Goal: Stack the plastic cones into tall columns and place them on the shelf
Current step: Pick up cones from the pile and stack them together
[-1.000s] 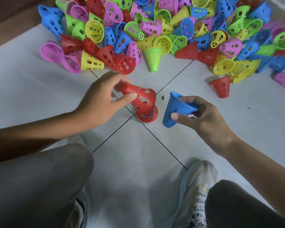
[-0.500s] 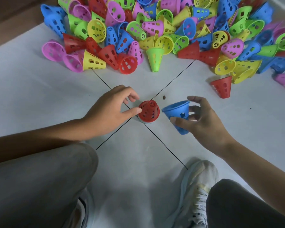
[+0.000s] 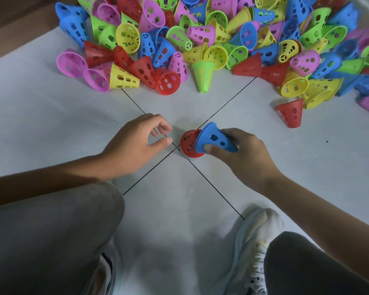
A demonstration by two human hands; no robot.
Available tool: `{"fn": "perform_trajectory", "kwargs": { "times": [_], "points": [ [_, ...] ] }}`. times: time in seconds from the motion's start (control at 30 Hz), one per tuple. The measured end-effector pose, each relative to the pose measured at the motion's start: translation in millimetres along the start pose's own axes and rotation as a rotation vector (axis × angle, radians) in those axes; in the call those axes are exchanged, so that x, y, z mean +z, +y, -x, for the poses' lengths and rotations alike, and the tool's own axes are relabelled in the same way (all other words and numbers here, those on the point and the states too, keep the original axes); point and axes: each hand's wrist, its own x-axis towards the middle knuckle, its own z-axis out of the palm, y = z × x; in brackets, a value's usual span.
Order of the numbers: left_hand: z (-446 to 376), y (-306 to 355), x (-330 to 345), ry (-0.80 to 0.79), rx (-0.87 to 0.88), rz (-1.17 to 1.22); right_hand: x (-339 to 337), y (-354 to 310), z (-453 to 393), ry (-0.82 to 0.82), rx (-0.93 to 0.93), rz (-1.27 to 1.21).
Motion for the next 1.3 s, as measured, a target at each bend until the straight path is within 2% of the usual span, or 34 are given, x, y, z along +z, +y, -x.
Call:
{"fn": "perform_trajectory", "kwargs": {
  "times": [0.2,0.43,0.63,0.93,1.2,1.3],
  "points": [
    [-1.4,-8.4,-5.6,0.0,-0.028,-0.017,12.1,-12.6,-10.0,0.065,-0.059,0.028],
    [-14.6,-22.3,-26.9,0.026,-0.068,-0.052,20.1,-16.4,-13.7,0.003,-0.106,0.019],
    [-42.4,-40.0,-42.1,0.066,-0.069,-0.124,9.6,-16.8,-30.1,0.036,-0.15,0.044],
    [-98.4,-53.5,-45.3,0.218,0.016,-0.362,-15.6,-18.8,-108.2,0.078,-0.217,0.214],
    [-135.8,-66.3,-45.7,0.096,0.035,-0.409,-23.5,-18.1,-188.8,0.054,-0.26,0.333],
    [-146.3,-70.1,-42.3,0.113,0.01,-0.4,-16.7,-21.2,-214.1,0.04,-0.248,0.313]
  ]
}}
